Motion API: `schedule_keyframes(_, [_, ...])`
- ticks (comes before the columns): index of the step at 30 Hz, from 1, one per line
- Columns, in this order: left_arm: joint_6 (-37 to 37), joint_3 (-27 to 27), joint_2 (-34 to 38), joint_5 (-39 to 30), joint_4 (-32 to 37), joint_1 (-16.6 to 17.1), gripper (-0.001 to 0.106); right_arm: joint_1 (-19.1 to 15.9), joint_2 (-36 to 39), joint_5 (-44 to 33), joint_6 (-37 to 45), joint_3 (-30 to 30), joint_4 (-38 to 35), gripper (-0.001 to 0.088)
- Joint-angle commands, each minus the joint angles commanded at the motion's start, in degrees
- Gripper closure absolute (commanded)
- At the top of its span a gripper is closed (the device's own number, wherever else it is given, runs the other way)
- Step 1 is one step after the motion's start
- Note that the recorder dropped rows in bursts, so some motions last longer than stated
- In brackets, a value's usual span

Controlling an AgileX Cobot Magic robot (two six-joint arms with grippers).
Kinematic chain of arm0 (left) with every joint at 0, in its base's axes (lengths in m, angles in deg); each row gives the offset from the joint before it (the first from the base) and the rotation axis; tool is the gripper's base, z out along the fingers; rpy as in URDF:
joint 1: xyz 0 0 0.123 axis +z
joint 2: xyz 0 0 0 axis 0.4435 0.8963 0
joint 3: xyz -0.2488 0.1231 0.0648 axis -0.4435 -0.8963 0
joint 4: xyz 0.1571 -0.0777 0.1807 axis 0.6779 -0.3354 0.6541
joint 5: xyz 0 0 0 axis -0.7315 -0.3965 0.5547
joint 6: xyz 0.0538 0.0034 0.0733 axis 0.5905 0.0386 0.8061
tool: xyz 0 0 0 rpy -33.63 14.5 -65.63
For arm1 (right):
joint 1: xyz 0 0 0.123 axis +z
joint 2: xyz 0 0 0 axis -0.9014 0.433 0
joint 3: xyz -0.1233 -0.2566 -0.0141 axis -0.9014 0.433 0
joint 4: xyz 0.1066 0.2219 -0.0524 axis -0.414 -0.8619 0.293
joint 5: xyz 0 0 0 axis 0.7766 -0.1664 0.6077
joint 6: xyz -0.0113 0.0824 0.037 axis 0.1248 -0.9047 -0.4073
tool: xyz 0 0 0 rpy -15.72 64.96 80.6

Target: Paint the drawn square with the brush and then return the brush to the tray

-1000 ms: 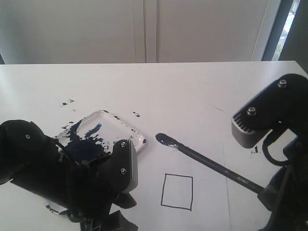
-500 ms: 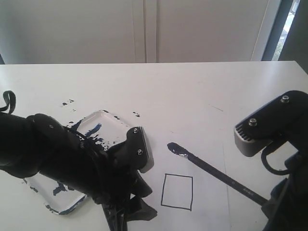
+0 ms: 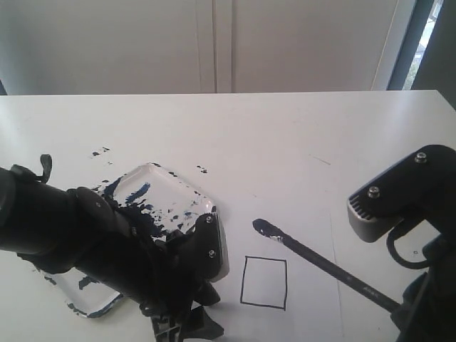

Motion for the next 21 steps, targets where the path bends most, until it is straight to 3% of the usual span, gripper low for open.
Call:
schedule_keyframes(13, [-1.3, -0.1, 0.0, -4.2, 14.9, 0.0, 0.054, 0.0, 0.0, 0.0, 2.8, 0.0, -3.1, 0.0868])
schedule_keyframes(21, [-12.4, -0.1, -0.1, -6.6, 30.9, 0.1, 0.054, 0.0, 0.0, 0.0, 4.9, 0.0, -5.3, 0.0868])
